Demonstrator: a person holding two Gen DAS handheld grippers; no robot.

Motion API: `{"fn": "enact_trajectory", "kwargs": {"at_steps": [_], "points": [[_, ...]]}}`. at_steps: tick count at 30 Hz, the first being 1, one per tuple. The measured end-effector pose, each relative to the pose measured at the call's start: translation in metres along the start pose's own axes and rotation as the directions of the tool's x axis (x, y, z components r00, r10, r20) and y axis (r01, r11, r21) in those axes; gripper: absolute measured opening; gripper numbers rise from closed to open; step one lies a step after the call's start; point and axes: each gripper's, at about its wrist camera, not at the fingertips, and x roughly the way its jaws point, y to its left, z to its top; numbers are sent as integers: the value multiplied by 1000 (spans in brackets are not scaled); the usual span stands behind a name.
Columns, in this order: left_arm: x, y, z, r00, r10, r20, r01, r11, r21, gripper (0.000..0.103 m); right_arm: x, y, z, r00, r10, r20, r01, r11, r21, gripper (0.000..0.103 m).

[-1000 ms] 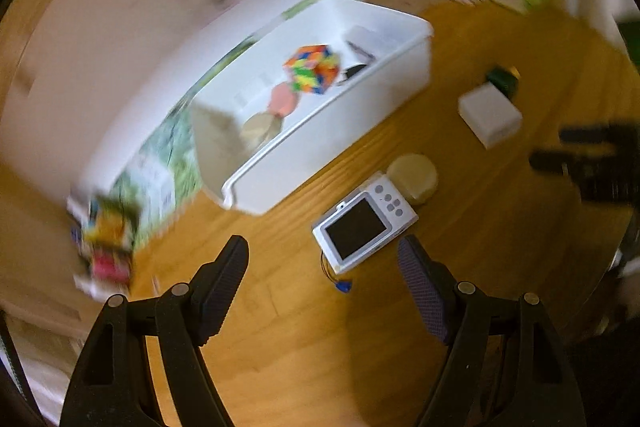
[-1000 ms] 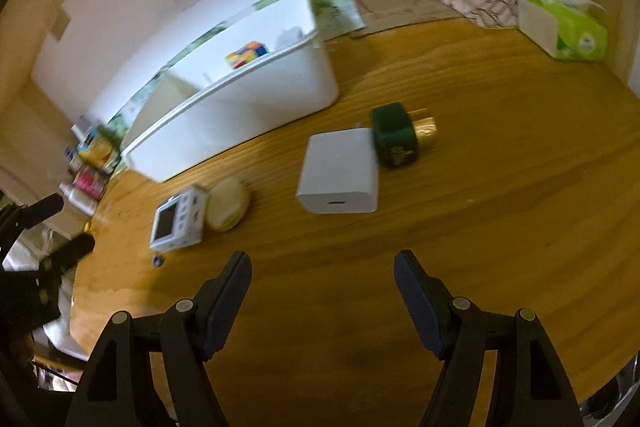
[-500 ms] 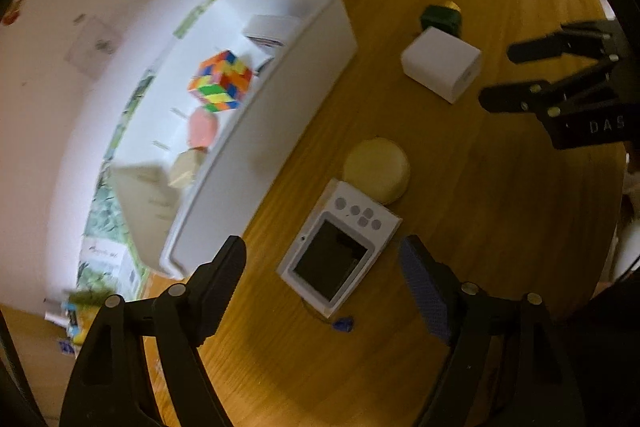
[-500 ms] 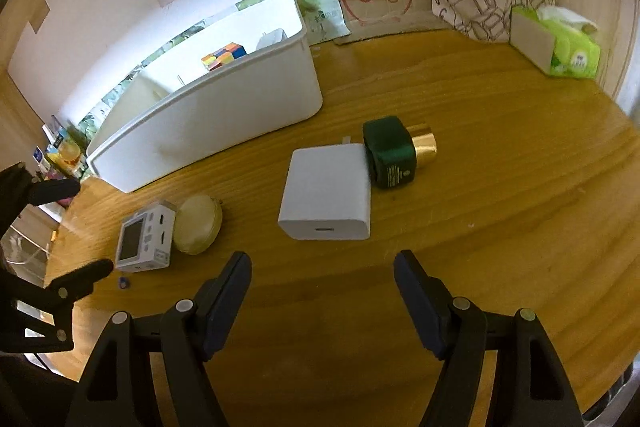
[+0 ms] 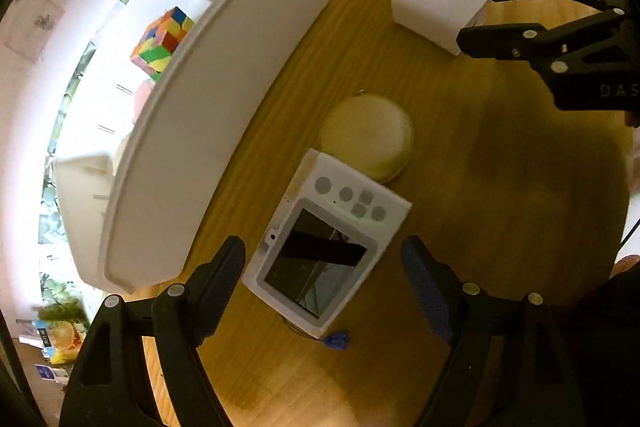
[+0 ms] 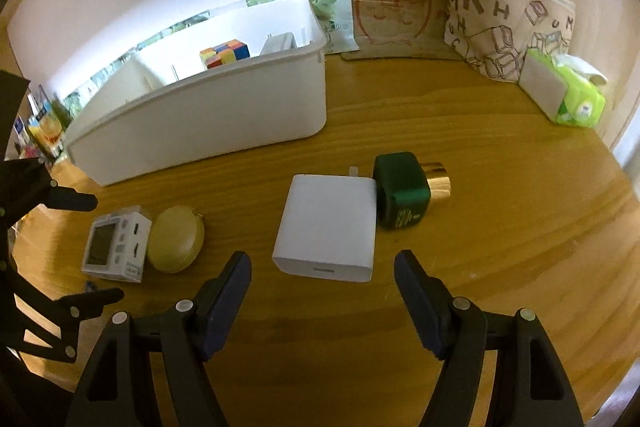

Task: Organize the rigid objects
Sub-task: 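Reach the left tool to the beige round pad while the right reaches the white cube charger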

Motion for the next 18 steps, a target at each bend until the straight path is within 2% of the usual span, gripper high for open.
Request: {"fn": "enact_trajectory", "kwargs": {"at_steps": [6, 18], "points": [[9, 0, 6, 998, -57, 15, 57, 998, 3, 83, 9, -1, 6, 1000, -16, -14, 16, 1000, -9, 75], [20, -6, 26, 995, -87, 54, 88, 996, -17, 83, 18, -5, 12, 999, -18, -32, 18, 1000, -8, 75]]}}
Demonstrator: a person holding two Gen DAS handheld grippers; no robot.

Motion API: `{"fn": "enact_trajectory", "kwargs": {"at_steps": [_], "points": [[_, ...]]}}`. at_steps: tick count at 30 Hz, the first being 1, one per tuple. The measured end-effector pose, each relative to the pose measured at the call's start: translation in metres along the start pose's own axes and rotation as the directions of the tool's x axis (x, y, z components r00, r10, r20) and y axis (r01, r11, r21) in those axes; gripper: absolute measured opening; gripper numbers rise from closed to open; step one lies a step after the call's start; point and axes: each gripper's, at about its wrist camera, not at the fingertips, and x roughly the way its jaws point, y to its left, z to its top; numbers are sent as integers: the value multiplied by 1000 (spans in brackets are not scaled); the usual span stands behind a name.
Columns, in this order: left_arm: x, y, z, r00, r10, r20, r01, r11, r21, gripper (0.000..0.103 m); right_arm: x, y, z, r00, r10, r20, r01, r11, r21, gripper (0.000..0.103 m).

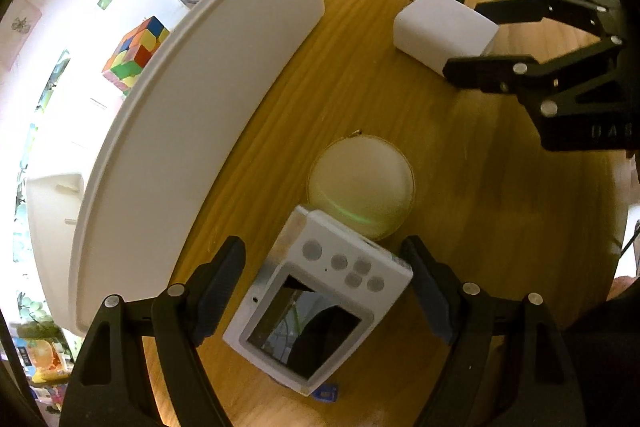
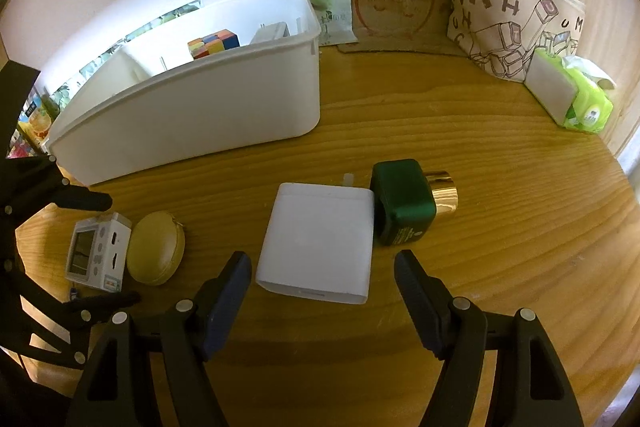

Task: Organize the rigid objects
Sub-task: 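Reach the left tool to the beige round pad while the right reaches the white cube charger, then grasp the beige round pad with the left tool while the right grasps the white charger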

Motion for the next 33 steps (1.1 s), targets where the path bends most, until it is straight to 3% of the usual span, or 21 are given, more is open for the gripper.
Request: {"fn": "enact_trajectory", "kwargs": {"at_steps": [10, 17, 22, 26, 33], "points": [[6, 7, 14, 999, -32, 15, 32, 999, -44, 81, 8, 1, 2, 1000, -1, -18, 1, 1000, 3, 75], [5, 13, 22, 997, -69, 28, 70, 997, -45, 66, 12, -2, 3, 1000, 8, -20, -8, 1000, 19, 74], [3, 11, 28, 996, -79, 41, 82, 995, -56, 58, 12, -3, 4, 1000, 13, -13, -12, 1000, 21, 65], [4, 11, 30, 996, -80, 38, 83, 994, -65, 58, 11, -3, 5, 1000, 30, -9, -30, 999, 30, 60], [-1, 6, 27, 997, -74, 24, 75, 993, -94, 57, 11, -3, 5, 999, 30, -12, -29, 999, 34, 59]]}}
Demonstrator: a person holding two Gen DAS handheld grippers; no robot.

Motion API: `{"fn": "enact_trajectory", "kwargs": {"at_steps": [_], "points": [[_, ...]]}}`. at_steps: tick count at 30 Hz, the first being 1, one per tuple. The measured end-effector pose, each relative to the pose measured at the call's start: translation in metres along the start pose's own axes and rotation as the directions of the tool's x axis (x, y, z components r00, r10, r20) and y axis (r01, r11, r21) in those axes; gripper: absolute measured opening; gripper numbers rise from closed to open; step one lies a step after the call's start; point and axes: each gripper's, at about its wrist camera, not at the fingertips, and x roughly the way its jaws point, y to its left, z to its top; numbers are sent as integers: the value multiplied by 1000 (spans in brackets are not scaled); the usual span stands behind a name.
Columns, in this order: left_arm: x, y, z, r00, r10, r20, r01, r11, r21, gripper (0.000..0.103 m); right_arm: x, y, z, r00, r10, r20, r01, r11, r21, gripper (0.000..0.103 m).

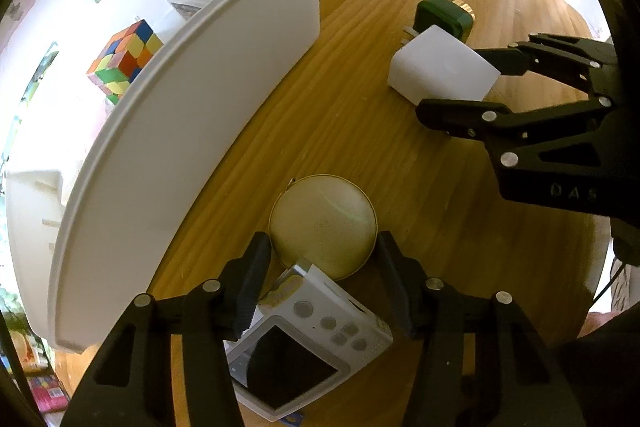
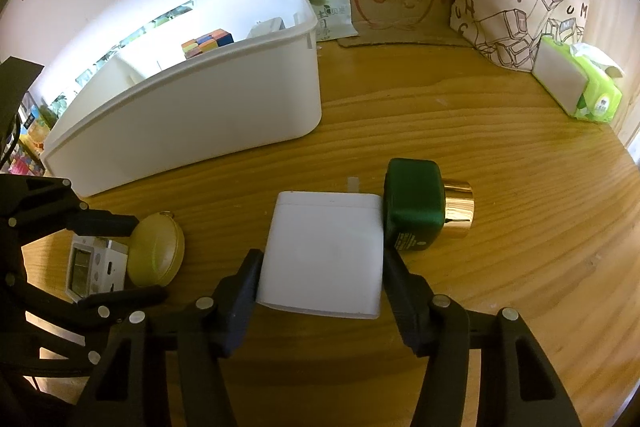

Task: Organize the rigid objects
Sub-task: 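Grasp the beige round pad with the left tool while the right grasps the white charger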

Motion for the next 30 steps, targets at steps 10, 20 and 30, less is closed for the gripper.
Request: {"fn": "enact_trajectory", "kwargs": {"at_steps": [10, 20, 30], "points": [[-9, 13, 2, 999, 36, -26, -40, 987, -153, 57, -5, 0, -3, 999, 36, -5, -36, 999, 10, 59], [-29, 24, -12, 996, 82, -19, -84, 945, -315, 57, -16, 6, -12, 996, 94, -7, -94, 995, -17, 59], [-65, 17, -35, 991, 129, 36, -99, 885, -455, 57, -39, 12, -24, 990, 141, -5, -140, 986, -95, 58]]}}
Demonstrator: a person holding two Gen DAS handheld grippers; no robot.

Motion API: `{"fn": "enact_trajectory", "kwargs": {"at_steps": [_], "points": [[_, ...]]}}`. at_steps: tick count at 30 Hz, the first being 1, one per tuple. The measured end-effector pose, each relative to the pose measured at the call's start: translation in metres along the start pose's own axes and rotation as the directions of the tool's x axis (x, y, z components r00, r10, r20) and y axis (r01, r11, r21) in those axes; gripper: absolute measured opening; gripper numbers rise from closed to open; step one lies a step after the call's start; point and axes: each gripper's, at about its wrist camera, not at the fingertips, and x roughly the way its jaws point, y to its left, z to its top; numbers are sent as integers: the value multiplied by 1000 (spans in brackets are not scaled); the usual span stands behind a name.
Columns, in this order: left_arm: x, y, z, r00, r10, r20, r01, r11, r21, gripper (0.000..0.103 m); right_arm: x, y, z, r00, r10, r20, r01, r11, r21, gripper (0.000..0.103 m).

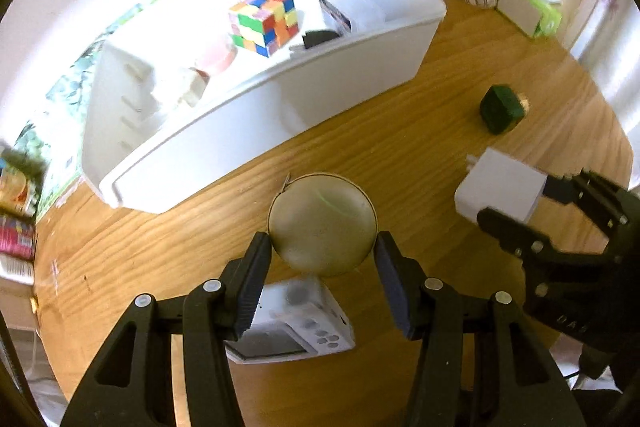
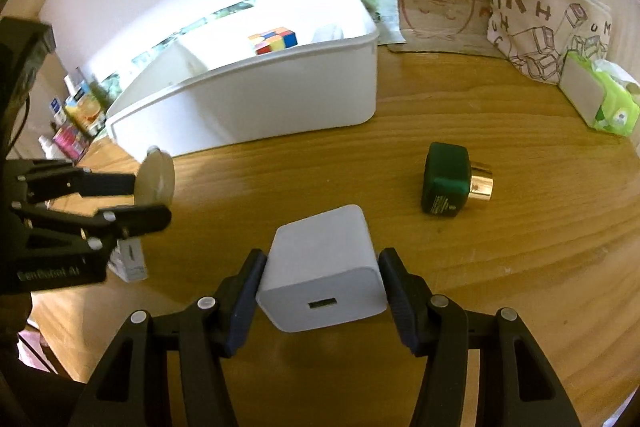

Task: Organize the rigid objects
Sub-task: 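Grasp the beige round pad with the left tool while the right grasps the white charger, then lift the beige pad and white charger and carry both over the tray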

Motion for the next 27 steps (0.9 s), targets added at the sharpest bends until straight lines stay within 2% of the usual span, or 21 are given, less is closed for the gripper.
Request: {"fn": "enact_trajectory", "kwargs": {"at_steps": [7, 16, 27], "points": [[-39, 4, -15, 993, 20, 112, -10, 996, -92, 57, -18, 4, -10, 999, 42, 19, -41, 998, -54, 58], [-65, 9, -32, 979, 60, 197, -14, 973, -228, 57, -40, 8, -14, 995, 84, 53, -77, 989, -128, 58], [-104, 18, -52, 945, 119, 306, -7, 939, -345, 57, -60, 15, -10, 986, 141, 93, -120, 972, -203, 58]]}}
